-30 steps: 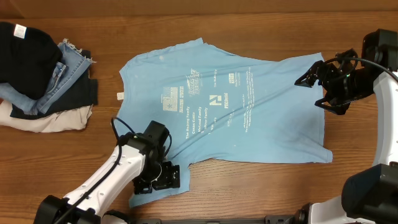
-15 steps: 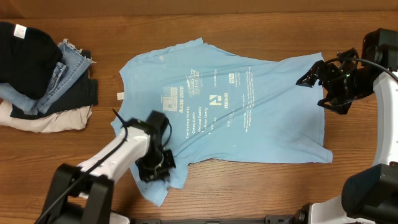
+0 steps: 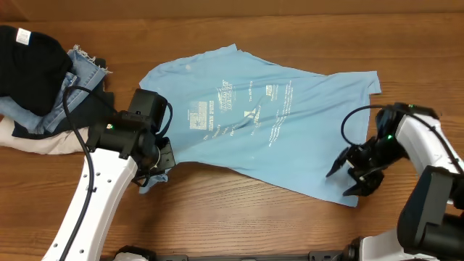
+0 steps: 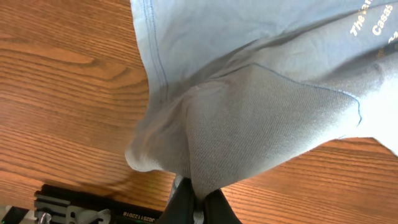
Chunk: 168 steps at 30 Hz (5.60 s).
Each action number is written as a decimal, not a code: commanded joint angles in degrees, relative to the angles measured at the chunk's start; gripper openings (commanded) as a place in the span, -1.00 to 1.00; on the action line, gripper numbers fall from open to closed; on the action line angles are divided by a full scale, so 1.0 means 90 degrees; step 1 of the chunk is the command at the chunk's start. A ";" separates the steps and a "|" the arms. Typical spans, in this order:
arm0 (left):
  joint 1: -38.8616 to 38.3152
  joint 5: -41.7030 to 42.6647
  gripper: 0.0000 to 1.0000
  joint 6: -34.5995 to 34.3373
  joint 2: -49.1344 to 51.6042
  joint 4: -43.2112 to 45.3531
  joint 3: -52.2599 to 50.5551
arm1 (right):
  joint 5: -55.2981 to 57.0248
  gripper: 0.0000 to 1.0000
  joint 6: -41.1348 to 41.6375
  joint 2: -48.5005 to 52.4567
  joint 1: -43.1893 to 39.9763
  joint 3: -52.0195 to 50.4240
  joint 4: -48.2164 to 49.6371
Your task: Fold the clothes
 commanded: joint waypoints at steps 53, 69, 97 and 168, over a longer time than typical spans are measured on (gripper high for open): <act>0.0041 -0.0440 -0.90 0.0852 -0.0061 -0.0187 0.2324 | 0.0461 -0.54 0.0100 -0.1307 0.0007 0.0731 0.1178; 0.0041 -0.0653 -0.92 0.1501 -0.0063 -0.0653 0.6018 | 0.1462 -0.92 0.0002 -0.2387 0.0007 0.4949 0.0223; 0.0034 -0.1637 -0.92 0.2280 0.0185 -0.1579 1.0200 | 0.2147 -0.92 0.0335 -0.2691 -0.0073 0.8692 0.0182; 0.1253 0.1622 -0.28 0.1598 0.2776 0.2118 -0.1212 | 0.1328 -0.92 -0.0279 0.2589 -0.0257 0.2271 0.3478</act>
